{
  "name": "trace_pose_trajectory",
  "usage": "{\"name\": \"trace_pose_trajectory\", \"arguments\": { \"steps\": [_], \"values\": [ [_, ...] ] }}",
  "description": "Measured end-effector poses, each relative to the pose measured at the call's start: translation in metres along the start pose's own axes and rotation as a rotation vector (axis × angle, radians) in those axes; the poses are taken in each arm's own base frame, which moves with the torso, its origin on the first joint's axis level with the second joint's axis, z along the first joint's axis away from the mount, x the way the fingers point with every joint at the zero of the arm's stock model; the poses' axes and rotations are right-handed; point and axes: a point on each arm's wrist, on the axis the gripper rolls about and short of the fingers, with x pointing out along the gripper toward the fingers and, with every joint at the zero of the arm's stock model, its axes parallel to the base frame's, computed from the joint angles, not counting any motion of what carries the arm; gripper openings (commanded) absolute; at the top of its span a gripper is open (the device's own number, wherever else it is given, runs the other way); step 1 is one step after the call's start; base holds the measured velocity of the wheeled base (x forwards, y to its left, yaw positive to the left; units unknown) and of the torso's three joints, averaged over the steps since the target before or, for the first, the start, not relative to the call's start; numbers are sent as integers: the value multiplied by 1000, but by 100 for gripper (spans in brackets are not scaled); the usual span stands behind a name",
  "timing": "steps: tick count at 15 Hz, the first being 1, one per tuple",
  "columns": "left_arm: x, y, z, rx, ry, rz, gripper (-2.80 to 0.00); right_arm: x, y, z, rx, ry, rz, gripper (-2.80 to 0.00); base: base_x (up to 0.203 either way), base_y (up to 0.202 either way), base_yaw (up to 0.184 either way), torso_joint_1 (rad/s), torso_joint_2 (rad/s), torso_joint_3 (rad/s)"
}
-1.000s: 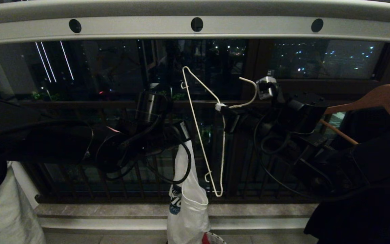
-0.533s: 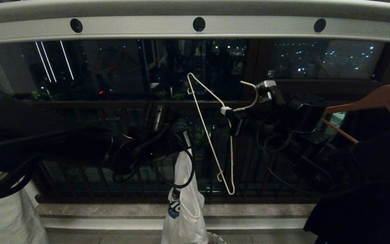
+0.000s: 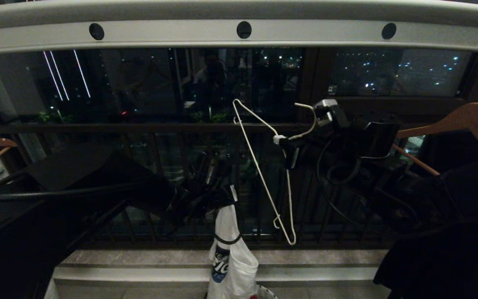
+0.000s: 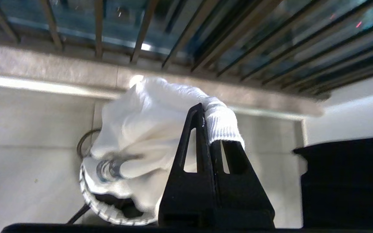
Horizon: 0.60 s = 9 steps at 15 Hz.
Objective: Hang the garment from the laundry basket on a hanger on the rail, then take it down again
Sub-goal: Put clothes in the basket
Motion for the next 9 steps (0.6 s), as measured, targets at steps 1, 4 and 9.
{"name": "trace_pose_trajectory", "arguments": {
  "steps": [1,4,9],
  "values": [
    [6,2,-6,5,16,10,-280,0,-1,2,-3,-3,-6,-280,0,0,0,0,0,0],
    [20,7,-19,24,52,33,-280,-1,-6,5,-10,-12,-24,-280,0,0,0,0,0,0],
    [34,14,-36,79,95,58,-280,-1,-8,6,-11,-17,-29,-280,0,0,0,0,0,0]
  ]
}}
